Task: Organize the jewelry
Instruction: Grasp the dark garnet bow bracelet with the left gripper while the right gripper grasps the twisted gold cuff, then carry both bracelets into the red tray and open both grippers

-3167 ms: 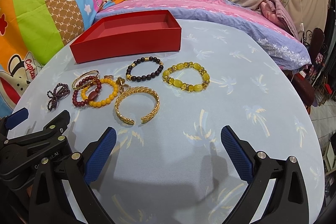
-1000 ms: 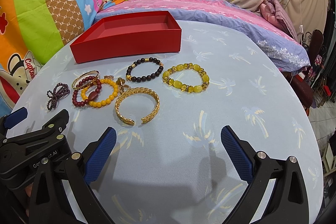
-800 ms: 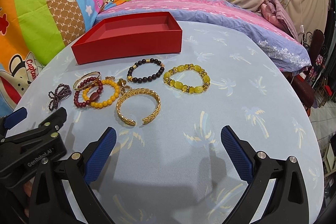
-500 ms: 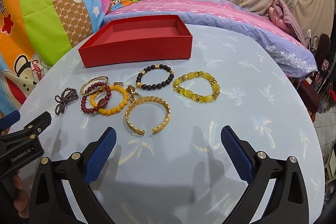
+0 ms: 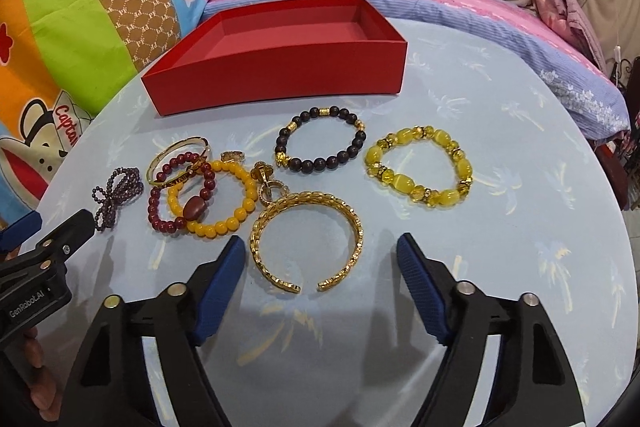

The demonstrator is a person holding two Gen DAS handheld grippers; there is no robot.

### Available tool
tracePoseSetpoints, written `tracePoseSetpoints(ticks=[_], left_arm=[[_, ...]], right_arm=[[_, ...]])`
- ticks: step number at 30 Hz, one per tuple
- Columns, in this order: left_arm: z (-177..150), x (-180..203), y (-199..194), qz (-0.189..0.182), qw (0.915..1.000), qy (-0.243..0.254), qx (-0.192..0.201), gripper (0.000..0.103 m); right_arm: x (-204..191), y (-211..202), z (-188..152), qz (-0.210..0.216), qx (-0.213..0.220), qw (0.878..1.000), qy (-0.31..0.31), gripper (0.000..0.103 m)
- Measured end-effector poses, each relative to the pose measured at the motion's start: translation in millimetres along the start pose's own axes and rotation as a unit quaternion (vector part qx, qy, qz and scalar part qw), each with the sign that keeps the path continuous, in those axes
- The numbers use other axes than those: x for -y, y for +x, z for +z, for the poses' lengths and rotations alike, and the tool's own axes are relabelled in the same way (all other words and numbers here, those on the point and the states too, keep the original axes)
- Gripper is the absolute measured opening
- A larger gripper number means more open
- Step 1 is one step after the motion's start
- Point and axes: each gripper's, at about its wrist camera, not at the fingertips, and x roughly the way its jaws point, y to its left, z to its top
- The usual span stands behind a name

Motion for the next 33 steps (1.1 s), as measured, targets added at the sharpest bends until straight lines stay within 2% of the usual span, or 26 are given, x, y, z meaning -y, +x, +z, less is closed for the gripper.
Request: tracePoseSetpoints(ticks=[7, 12, 18, 20, 24, 26, 29, 31, 33], left_arm=[[5.5, 8.6, 11.4, -0.018, 0.9998, 0.002, -0.010, 0.095], [7.2, 10.1, 16.8, -0.025, 0.9995, 0.001, -0.017, 0.095], [11.5, 11.0, 26.5, -0.027, 0.9992, 0.004, -0.028, 0.082], [13.4, 10.4, 30.1, -0.032, 0.9990, 0.003, -0.032, 0.070], [14.3, 11.9, 32.6, -0.039, 0.9986, 0.008, -0.035, 0.054], [14.3, 14.4, 31.2, -0.048, 0.9982, 0.014, -0.034, 0.035], [14.1, 15.2, 29.0, -0.062, 0.9973, 0.014, -0.037, 0.015], [14.1, 14.0, 27.3, -0.073, 0.9965, 0.010, -0.039, 0.011], [14.9, 12.5, 23.6, -0.080, 0.9961, 0.006, -0.038, 0.010]], right_arm=[[-5.6, 5.5, 3.7, -0.005, -0.003, 1.000, -0.013, 0.057], [-2.5, 4.0, 3.6, 0.004, -0.002, 1.000, -0.010, 0.057], [6.0, -4.3, 0.8, 0.014, 0.000, 1.000, 0.004, 0.057], [7.1, -6.9, 0.1, 0.015, 0.001, 1.000, 0.005, 0.057], [7.7, -10.3, -1.1, 0.017, 0.003, 1.000, 0.005, 0.057], [8.2, -11.3, -2.0, 0.020, 0.002, 1.000, 0.005, 0.057], [9.3, -13.6, -2.9, 0.025, 0.001, 1.000, 0.006, 0.057], [10.2, -16.7, -2.9, 0.029, 0.001, 1.000, 0.007, 0.057], [10.7, -20.5, -1.6, 0.030, 0.004, 1.000, 0.007, 0.057]])
